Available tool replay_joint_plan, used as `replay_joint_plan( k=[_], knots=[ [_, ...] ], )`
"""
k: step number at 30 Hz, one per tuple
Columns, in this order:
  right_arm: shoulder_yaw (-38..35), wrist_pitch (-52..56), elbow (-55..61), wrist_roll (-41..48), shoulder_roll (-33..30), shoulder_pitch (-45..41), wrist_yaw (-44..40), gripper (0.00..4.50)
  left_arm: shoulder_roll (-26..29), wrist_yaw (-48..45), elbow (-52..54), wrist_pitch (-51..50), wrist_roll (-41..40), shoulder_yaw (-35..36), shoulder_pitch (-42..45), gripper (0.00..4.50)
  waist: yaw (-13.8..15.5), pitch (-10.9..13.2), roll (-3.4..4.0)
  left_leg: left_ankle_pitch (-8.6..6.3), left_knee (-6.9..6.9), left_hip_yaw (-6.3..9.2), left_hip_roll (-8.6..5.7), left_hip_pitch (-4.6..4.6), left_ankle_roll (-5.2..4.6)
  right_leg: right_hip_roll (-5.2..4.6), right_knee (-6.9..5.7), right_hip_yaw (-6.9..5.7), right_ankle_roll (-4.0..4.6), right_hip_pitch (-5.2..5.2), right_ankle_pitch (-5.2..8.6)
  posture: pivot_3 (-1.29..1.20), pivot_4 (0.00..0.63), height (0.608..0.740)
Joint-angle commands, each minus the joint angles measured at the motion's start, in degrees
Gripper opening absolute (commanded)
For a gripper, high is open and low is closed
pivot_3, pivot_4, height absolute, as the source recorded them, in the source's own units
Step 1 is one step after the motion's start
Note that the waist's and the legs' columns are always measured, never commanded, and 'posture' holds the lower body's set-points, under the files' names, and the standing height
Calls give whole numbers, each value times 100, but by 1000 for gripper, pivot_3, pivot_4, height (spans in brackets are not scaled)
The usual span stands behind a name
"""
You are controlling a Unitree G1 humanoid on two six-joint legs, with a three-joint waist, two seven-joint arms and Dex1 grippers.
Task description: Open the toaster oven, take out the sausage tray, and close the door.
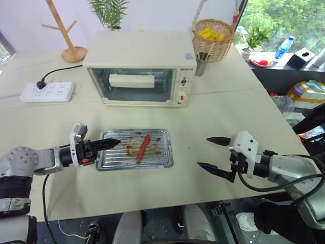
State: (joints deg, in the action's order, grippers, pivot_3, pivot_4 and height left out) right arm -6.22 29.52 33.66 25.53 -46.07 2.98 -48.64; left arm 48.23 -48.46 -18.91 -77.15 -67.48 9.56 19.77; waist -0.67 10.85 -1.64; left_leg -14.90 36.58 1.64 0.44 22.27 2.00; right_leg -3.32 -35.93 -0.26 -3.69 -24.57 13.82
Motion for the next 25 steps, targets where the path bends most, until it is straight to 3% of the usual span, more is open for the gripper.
replay_joint_plan(
  k=[1, 4, 7, 11, 18, 25],
  knots=[
    [-11, -168, 2, -43, 8, -118, -6, 4500, 416, -403, 117, 196, 478, 117, -123, 4446, -10, 0, 0, 0, 4, 1, 2, 0, 0, 1, -4, 0, 0, 0, 0, 0, 150, 740],
    [78, -239, -219, -107, 21, -294, -52, 4500, 890, -821, 397, 884, 1128, 84, -492, 4446, -16, 0, 1, 0, 19, 2, 11, -1, 0, 3, -12, 0, 3, 0, 1, 0, 150, 740],
    [154, -312, -432, -137, 28, -466, -111, 4500, 1375, -1382, 890, 2457, 2142, 96, -1259, 4446, -31, 1, 3, -1, 28, 3, 22, -2, 1, -9, -13, 2, 13, -1, -5, 0, 150, 740],
    [148, -266, -726, -19, 62, -719, -224, 4500, 1783, -1975, 1077, 3984, 2817, 757, -1897, 4446, 5, 4, 11, -1, 27, -3, 26, 0, 2, -21, -12, 5, 22, -10, -8, 0, 150, 740],
    [17, 314, -974, 675, -63, -1286, -645, 4500, 2275, -2958, 2156, 4125, 2573, 2003, -2088, 4446, 79, 9, 15, -2, 36, -14, 35, 25, 2, -28, -1, -6, 24, -16, -10, 0, 150, 740],
    [-145, 1086, -901, 1555, -363, -1639, -1165, 4500, 2551, -3679, 2903, 4143, 2782, 2424, -2386, 4446, 92, 21, 35, -6, 32, -52, 34, 22, -7, -8, 3, -5, 19, -16, -9, 0, 150, 740]
  ],
)
